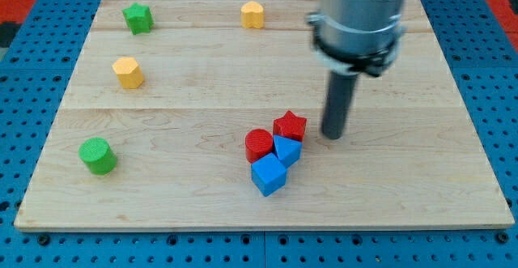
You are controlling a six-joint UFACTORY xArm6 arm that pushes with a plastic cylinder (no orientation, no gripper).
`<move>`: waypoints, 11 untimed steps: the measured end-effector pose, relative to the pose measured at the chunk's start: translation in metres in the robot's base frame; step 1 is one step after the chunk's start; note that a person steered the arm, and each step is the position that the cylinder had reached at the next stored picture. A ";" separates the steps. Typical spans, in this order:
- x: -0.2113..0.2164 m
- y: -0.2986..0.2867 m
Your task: Push yellow hexagon to the right of the green star
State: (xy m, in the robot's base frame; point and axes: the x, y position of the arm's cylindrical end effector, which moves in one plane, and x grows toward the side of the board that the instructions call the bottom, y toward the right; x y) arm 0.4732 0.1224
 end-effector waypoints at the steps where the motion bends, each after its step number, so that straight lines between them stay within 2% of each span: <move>1: -0.044 0.014; 2: -0.080 -0.027; 3: -0.148 0.009; 4: -0.200 -0.029; 6: -0.220 -0.129; 7: -0.231 -0.100; 8: -0.255 -0.116; 9: -0.274 -0.195; 10: -0.275 -0.284; 11: -0.282 -0.304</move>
